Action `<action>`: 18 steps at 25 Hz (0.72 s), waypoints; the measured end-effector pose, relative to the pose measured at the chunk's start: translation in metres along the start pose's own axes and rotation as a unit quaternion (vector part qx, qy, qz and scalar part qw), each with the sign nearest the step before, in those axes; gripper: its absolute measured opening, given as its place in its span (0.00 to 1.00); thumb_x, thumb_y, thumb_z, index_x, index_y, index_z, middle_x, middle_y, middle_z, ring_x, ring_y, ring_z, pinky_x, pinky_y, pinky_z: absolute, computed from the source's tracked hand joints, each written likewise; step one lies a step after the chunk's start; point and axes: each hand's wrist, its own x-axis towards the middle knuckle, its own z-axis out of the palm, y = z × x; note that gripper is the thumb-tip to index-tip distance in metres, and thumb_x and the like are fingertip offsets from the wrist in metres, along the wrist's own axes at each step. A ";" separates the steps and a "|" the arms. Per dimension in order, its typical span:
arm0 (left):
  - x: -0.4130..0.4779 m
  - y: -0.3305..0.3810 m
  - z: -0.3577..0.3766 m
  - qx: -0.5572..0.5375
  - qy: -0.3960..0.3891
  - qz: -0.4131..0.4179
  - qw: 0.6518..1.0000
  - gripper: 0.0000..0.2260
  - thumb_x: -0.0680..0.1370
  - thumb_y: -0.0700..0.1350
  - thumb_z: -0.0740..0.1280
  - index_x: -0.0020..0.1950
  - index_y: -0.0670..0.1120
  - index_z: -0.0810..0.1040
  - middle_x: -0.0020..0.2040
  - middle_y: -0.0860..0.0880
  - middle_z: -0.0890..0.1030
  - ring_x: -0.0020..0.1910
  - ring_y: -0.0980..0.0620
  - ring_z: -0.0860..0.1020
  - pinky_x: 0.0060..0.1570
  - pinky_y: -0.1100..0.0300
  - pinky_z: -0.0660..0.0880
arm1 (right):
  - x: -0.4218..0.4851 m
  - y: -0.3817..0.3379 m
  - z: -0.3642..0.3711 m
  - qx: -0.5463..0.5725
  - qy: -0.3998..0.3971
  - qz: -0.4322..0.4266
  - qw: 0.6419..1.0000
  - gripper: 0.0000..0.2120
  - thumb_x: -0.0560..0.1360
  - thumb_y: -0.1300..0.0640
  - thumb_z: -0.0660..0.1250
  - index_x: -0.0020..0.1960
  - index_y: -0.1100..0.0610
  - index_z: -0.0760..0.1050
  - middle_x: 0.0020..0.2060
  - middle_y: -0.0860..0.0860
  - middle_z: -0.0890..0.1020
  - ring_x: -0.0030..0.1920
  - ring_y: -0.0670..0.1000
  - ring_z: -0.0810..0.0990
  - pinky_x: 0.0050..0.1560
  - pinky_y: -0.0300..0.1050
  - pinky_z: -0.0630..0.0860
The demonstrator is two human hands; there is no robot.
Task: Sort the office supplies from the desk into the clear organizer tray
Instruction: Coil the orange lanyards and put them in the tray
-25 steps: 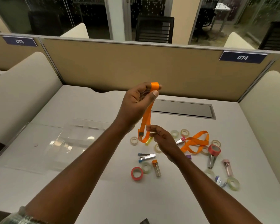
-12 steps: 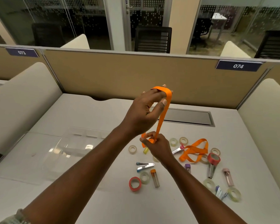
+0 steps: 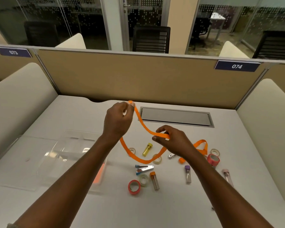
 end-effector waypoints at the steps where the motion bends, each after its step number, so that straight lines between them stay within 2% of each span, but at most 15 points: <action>1: -0.004 -0.007 0.004 0.049 0.010 -0.022 0.999 0.19 0.81 0.55 0.61 0.38 0.44 0.77 0.37 0.47 0.79 0.38 0.48 0.77 0.33 0.58 0.70 | -0.001 -0.005 -0.009 -0.005 0.004 -0.004 1.000 0.19 0.73 0.39 0.70 0.60 0.46 0.75 0.46 0.45 0.80 0.44 0.44 0.80 0.39 0.37 0.75; 3: -0.013 -0.012 0.015 0.083 0.003 -0.026 0.996 0.19 0.79 0.60 0.62 0.38 0.47 0.72 0.36 0.50 0.74 0.36 0.51 0.74 0.32 0.60 0.66 | 0.000 -0.018 -0.022 -0.012 0.003 -0.029 0.999 0.19 0.73 0.38 0.69 0.61 0.44 0.75 0.46 0.43 0.81 0.45 0.43 0.80 0.40 0.39 0.76; 4: -0.017 -0.010 0.021 0.028 -0.040 -0.026 0.999 0.19 0.77 0.64 0.63 0.43 0.48 0.74 0.41 0.51 0.76 0.40 0.53 0.76 0.36 0.62 0.68 | 0.001 -0.024 -0.027 -0.012 0.002 -0.045 0.999 0.18 0.74 0.38 0.69 0.61 0.43 0.74 0.45 0.43 0.81 0.44 0.43 0.80 0.40 0.39 0.76; 5: -0.021 -0.003 0.026 -0.074 -0.118 -0.042 0.989 0.22 0.74 0.67 0.64 0.52 0.49 0.76 0.48 0.52 0.79 0.49 0.54 0.78 0.44 0.62 0.72 | 0.003 -0.031 -0.030 -0.004 0.001 -0.058 0.998 0.16 0.75 0.39 0.67 0.60 0.43 0.74 0.45 0.44 0.82 0.43 0.41 0.80 0.39 0.40 0.75; 7: -0.026 0.011 0.037 -0.283 -0.279 -0.092 0.913 0.30 0.71 0.71 0.64 0.66 0.55 0.74 0.61 0.53 0.80 0.63 0.53 0.77 0.59 0.60 0.74 | 0.007 -0.044 -0.035 0.059 -0.003 -0.072 0.996 0.11 0.78 0.43 0.65 0.59 0.43 0.75 0.43 0.45 0.83 0.38 0.39 0.79 0.39 0.40 0.73; 8: -0.029 0.015 0.043 -0.336 -0.334 -0.095 0.875 0.29 0.72 0.69 0.65 0.68 0.56 0.73 0.62 0.53 0.81 0.64 0.53 0.77 0.62 0.60 0.73 | 0.009 -0.049 -0.039 0.106 -0.005 -0.072 0.992 0.09 0.80 0.46 0.64 0.58 0.44 0.76 0.42 0.45 0.82 0.36 0.38 0.78 0.38 0.40 0.73; 10: -0.032 0.018 0.052 -0.342 -0.401 -0.089 0.845 0.25 0.74 0.61 0.67 0.68 0.50 0.75 0.57 0.46 0.84 0.60 0.49 0.81 0.65 0.55 0.72 | 0.009 -0.052 -0.050 0.180 0.003 -0.064 0.982 0.08 0.81 0.49 0.63 0.58 0.47 0.77 0.43 0.48 0.82 0.33 0.38 0.76 0.34 0.36 0.72; 13: -0.031 0.014 0.056 -0.249 -0.427 -0.076 0.866 0.16 0.75 0.54 0.70 0.55 0.43 0.82 0.43 0.45 0.84 0.46 0.48 0.83 0.60 0.48 0.77 | 0.004 -0.037 -0.071 0.225 0.044 -0.049 0.972 0.08 0.81 0.50 0.63 0.58 0.50 0.78 0.43 0.48 0.83 0.30 0.41 0.71 0.29 0.34 0.68; 15: -0.028 0.013 0.054 -0.204 -0.424 -0.070 0.880 0.10 0.76 0.50 0.71 0.47 0.44 0.81 0.39 0.47 0.82 0.40 0.51 0.82 0.55 0.47 0.79 | -0.001 -0.017 -0.083 0.241 0.080 -0.039 0.966 0.09 0.81 0.50 0.63 0.57 0.51 0.78 0.41 0.48 0.83 0.30 0.43 0.70 0.28 0.34 0.67; 18: -0.022 0.024 0.047 -0.250 -0.383 -0.069 0.887 0.08 0.77 0.47 0.71 0.46 0.43 0.79 0.37 0.45 0.79 0.38 0.49 0.79 0.52 0.45 0.78 | -0.009 0.019 -0.084 0.244 0.092 -0.025 0.965 0.11 0.81 0.47 0.63 0.56 0.51 0.80 0.42 0.49 0.83 0.29 0.43 0.68 0.29 0.36 0.65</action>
